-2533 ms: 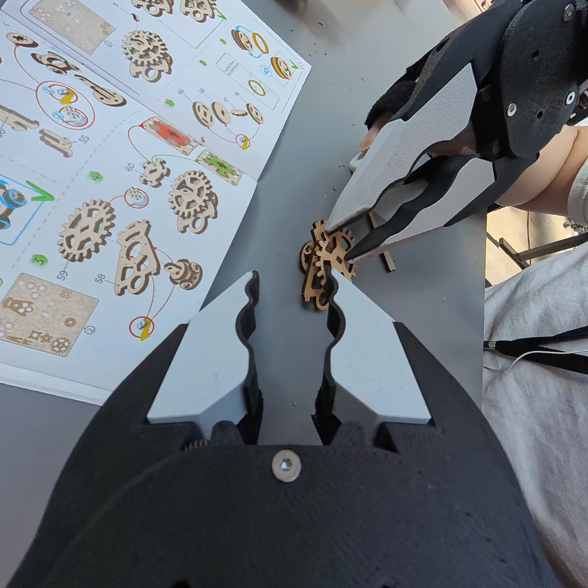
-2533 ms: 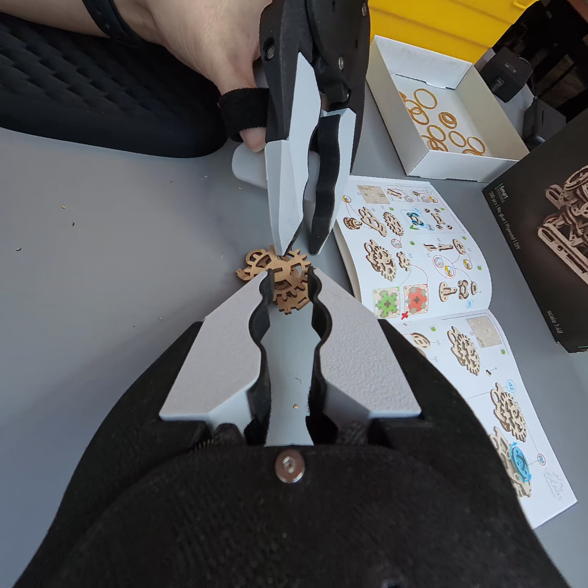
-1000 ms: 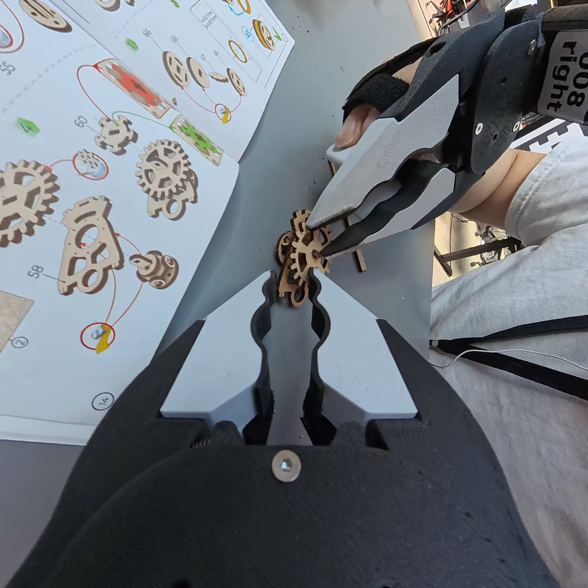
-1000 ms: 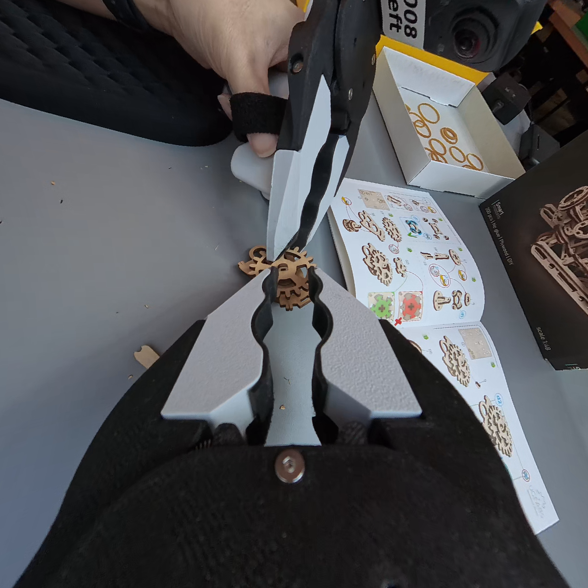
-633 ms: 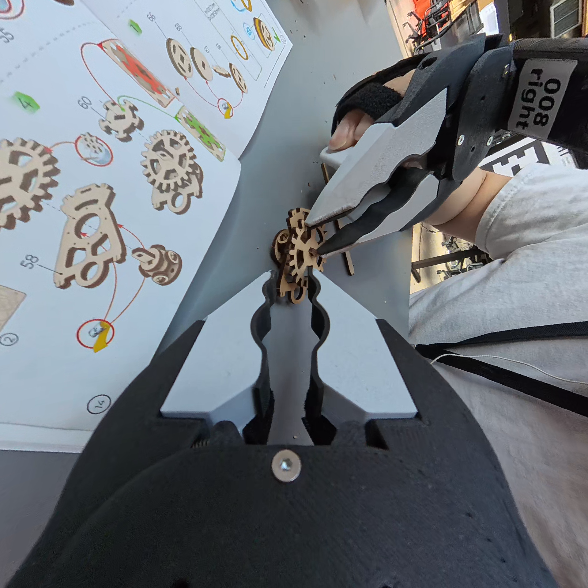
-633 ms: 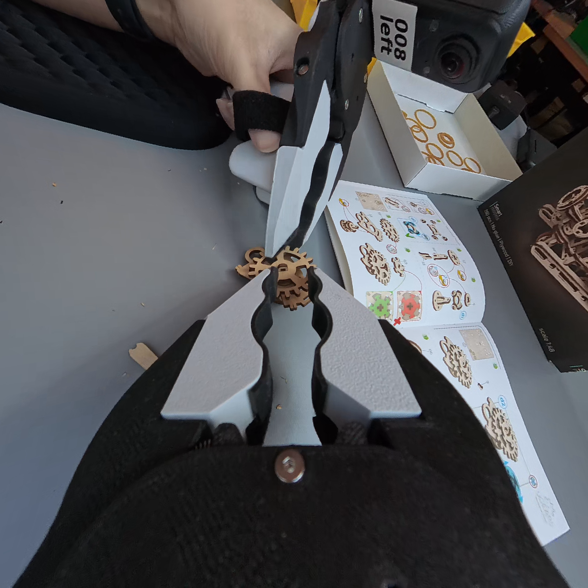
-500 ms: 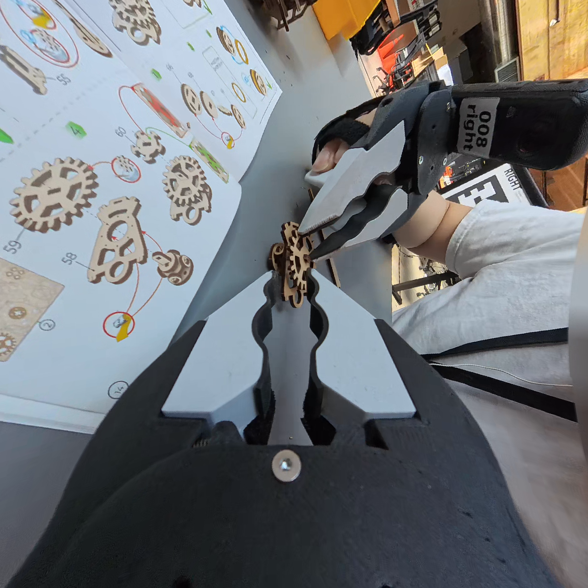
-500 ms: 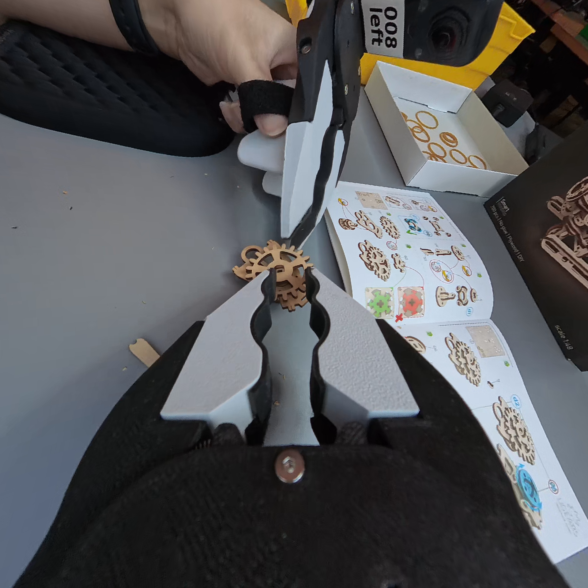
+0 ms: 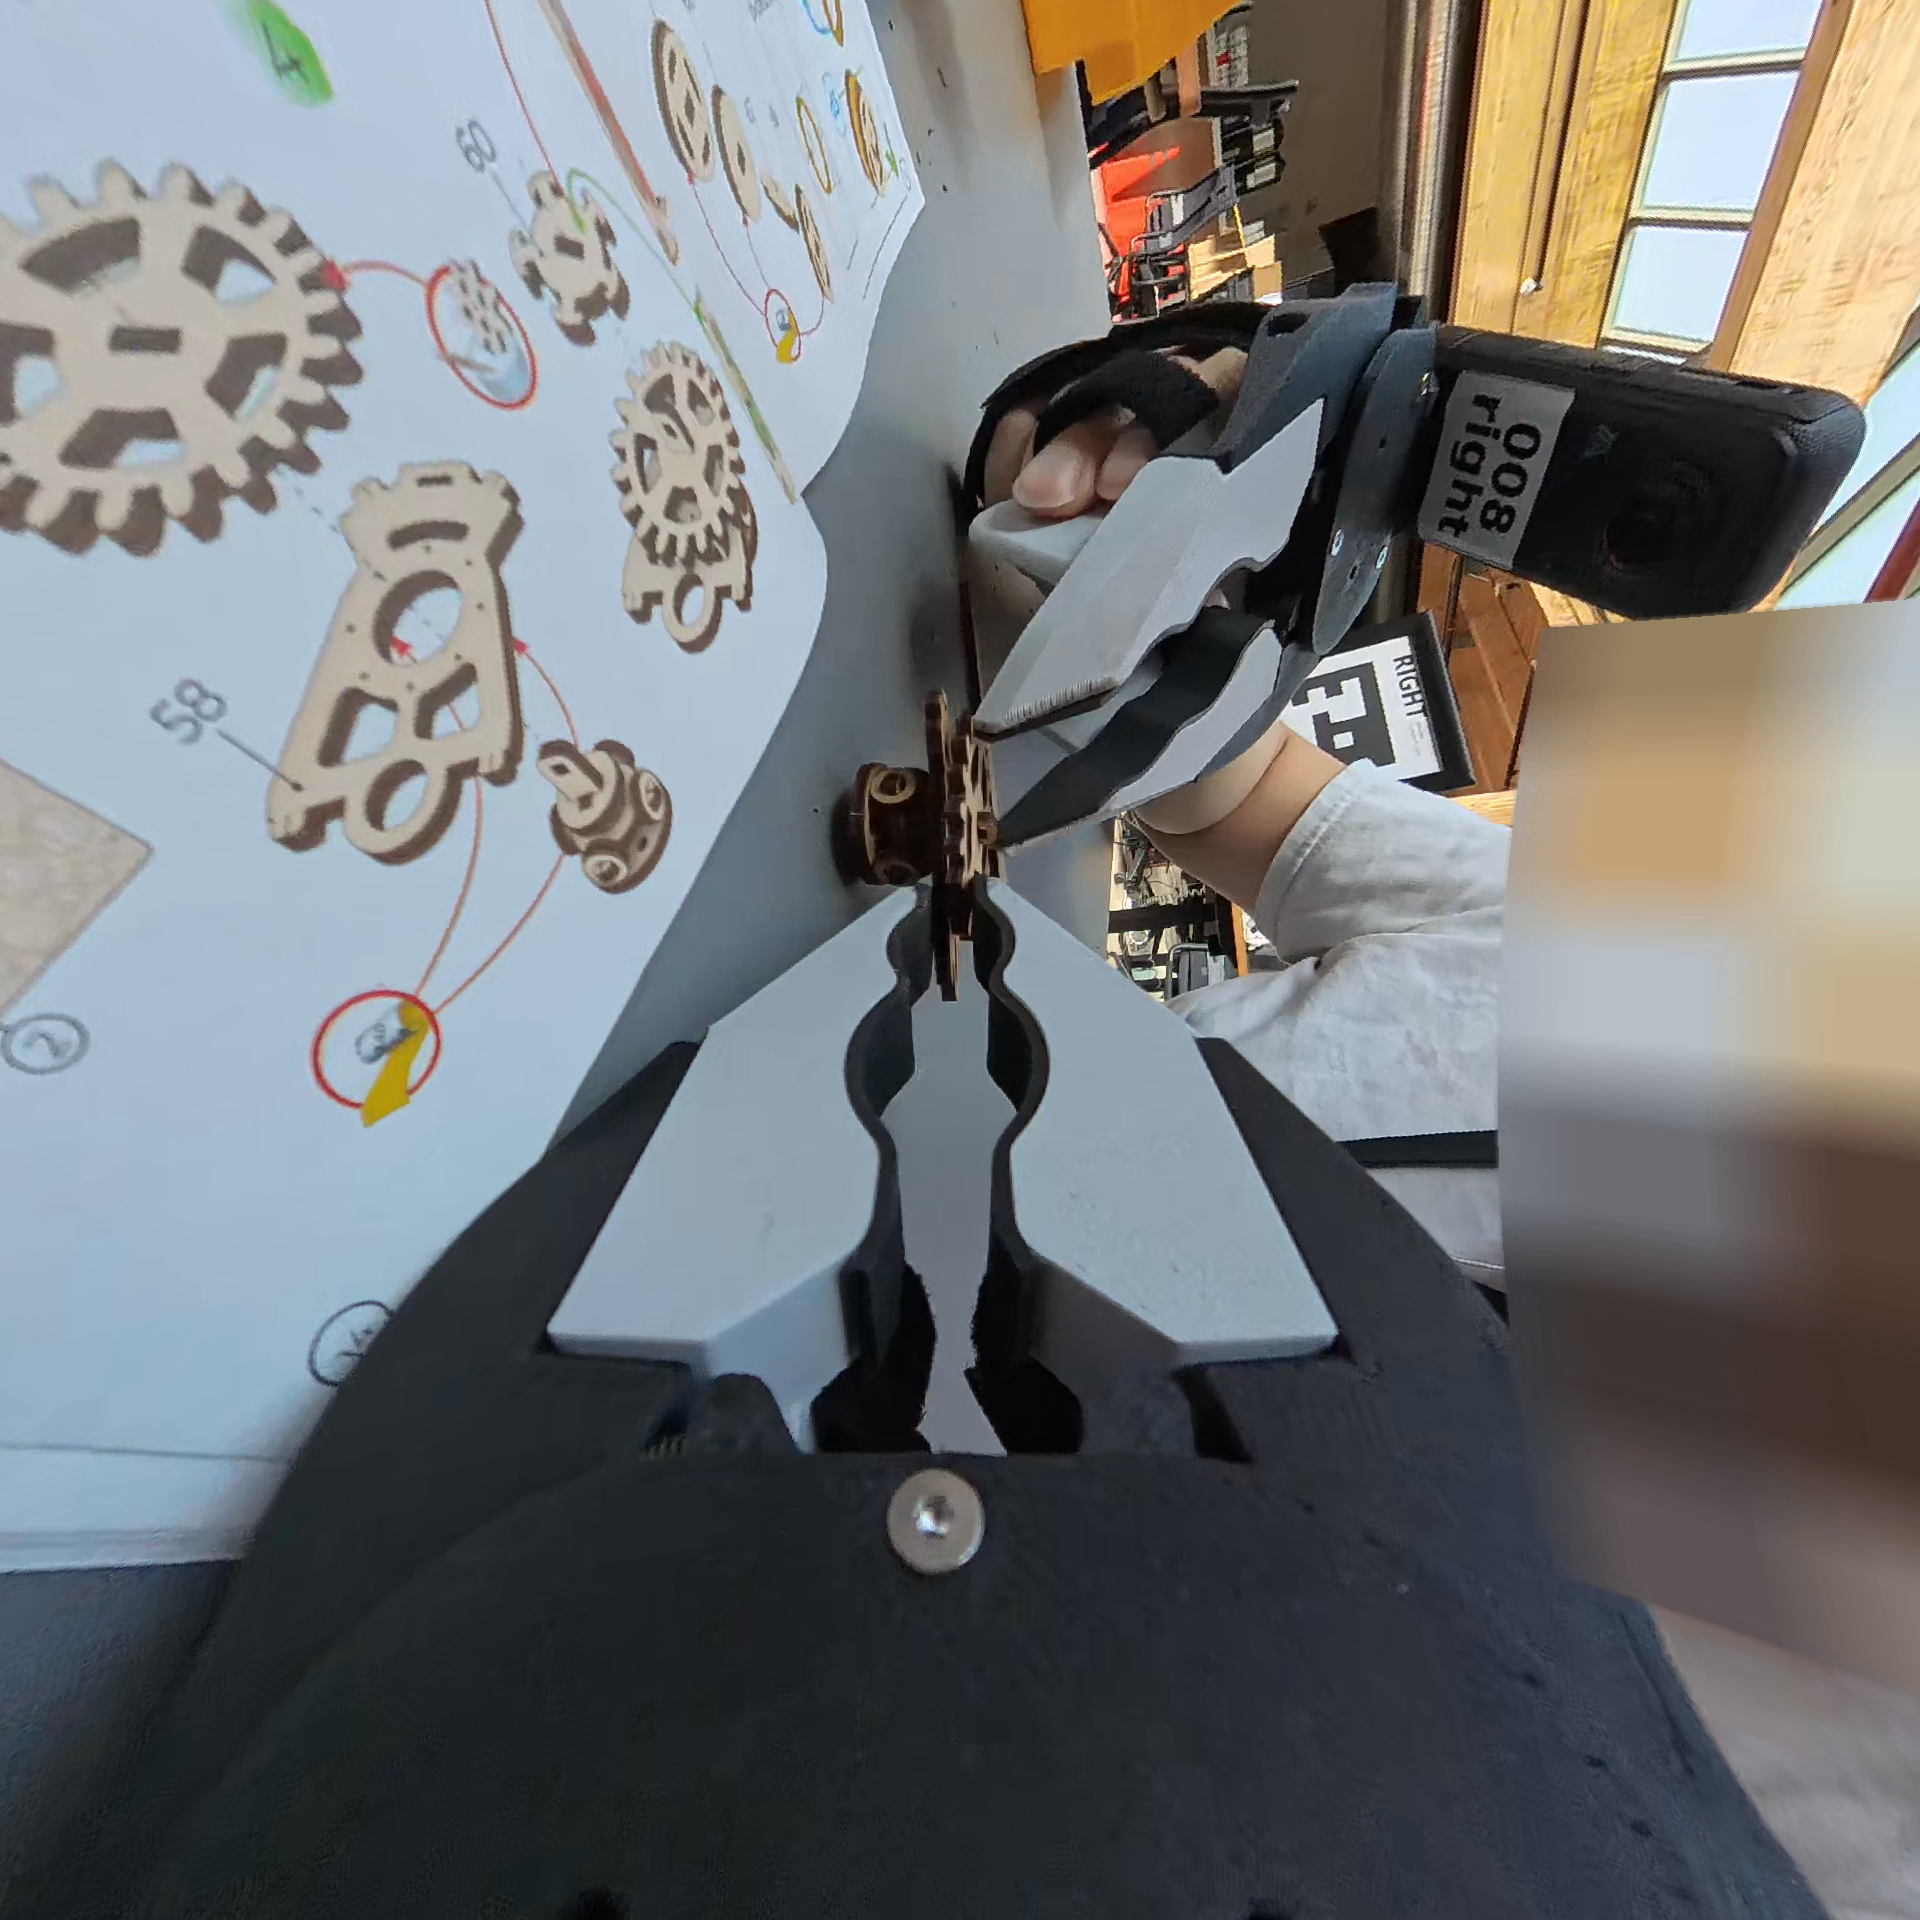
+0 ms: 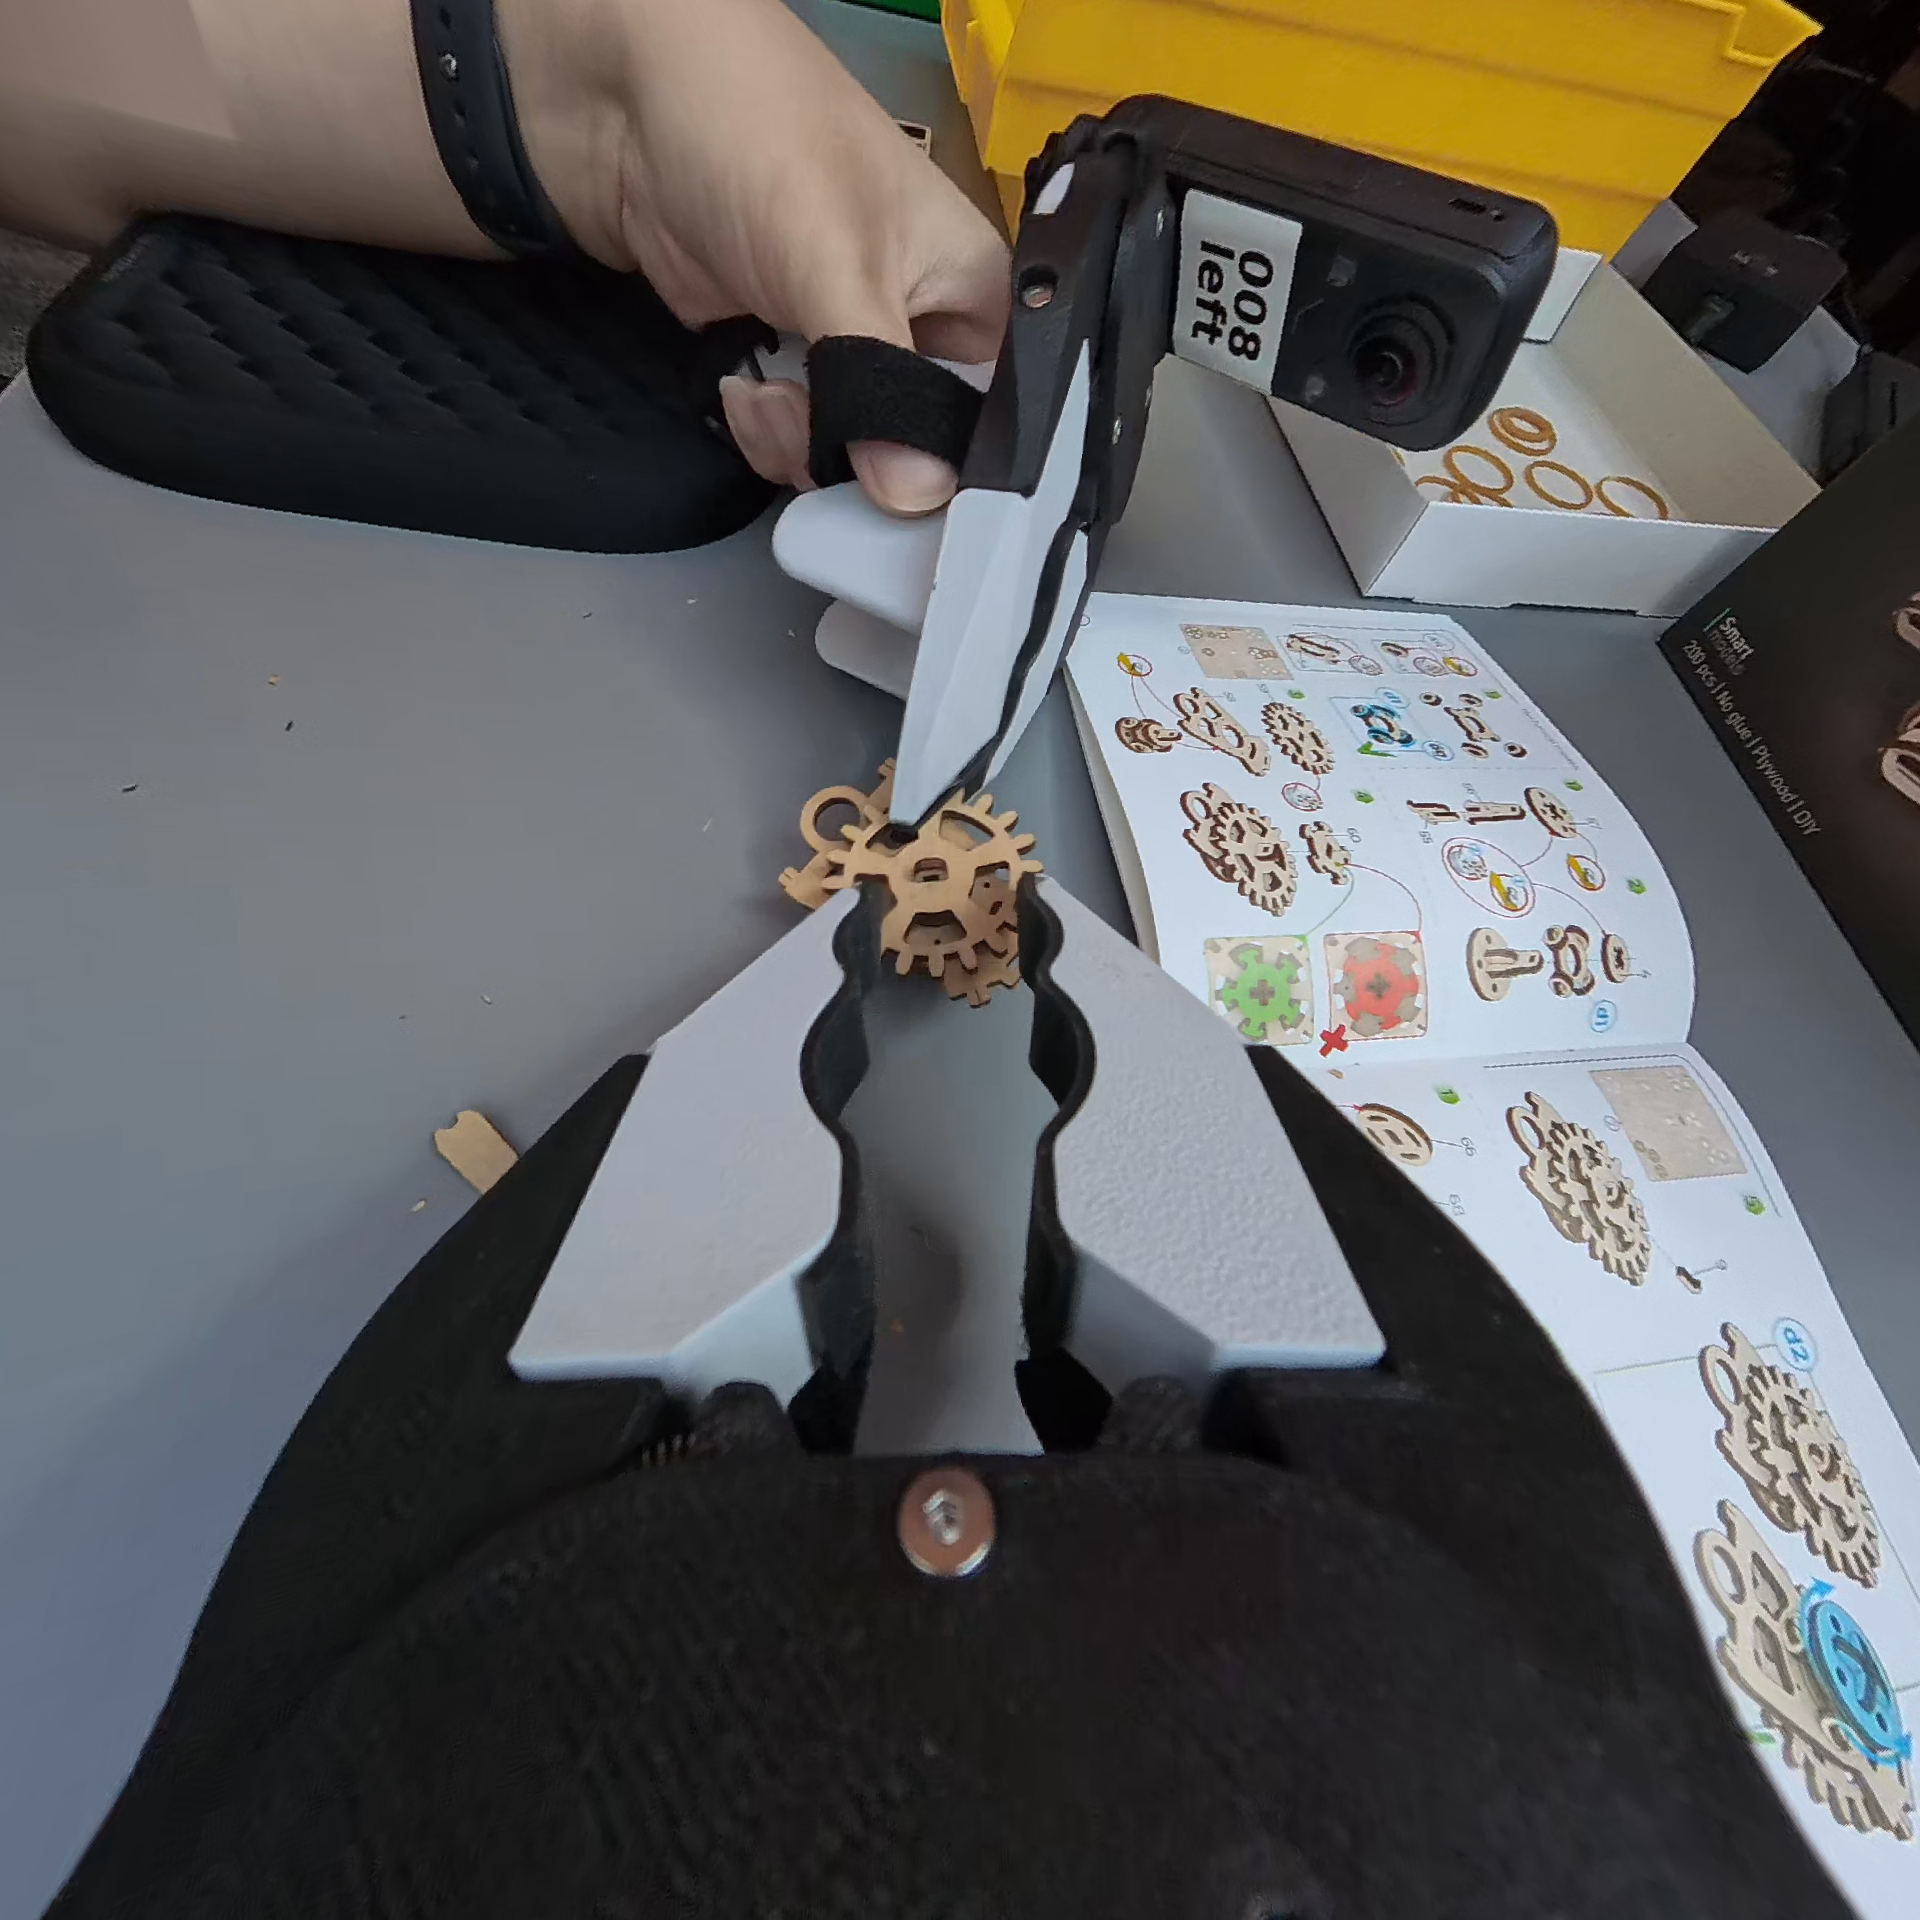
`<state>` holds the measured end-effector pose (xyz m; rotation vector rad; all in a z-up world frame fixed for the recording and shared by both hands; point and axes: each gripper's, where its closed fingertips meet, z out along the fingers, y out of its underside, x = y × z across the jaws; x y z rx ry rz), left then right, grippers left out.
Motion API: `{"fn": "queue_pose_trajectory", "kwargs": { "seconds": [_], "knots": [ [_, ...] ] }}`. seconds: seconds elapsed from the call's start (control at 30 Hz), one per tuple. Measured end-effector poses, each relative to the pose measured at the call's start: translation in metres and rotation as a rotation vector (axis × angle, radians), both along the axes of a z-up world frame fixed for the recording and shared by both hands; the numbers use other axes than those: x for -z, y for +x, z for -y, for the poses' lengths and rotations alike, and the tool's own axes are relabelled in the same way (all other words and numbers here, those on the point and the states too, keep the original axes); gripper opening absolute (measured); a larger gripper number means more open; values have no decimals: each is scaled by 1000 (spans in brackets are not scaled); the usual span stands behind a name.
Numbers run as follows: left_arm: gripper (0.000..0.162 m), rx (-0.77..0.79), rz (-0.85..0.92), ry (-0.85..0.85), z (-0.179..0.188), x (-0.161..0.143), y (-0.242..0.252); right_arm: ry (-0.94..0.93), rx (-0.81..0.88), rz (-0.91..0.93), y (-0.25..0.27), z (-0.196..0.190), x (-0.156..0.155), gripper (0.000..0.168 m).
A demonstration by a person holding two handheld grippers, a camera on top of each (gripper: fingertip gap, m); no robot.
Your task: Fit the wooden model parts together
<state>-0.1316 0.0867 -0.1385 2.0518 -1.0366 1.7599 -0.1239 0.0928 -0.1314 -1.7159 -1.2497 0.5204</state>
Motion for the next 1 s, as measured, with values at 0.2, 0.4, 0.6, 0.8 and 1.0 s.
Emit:
{"fn": "queue_pose_trajectory", "kwargs": {
  "seconds": [0.2, 0.4, 0.6, 0.8, 1.0],
  "knots": [
    [4, -18, 1, -9, -2, -1, -3, 190, -55, 141, 2, 7, 2, 51],
    [4, -8, -10, -26, 1, 0, -5, 317, -93, 250, -7, 11, 8, 38],
    [25, -37, -53, 142, -4, 4, -15, 273, -82, 263, -7, 10, 16, 39],
    [22, 5, -74, 138, 6, 7, -17, 271, -90, 222, -12, 12, 12, 39],
    [10, -11, -33, 9, 4, 0, -17, 384, -52, 307, -16, 3, 14, 37]
  ]
}}
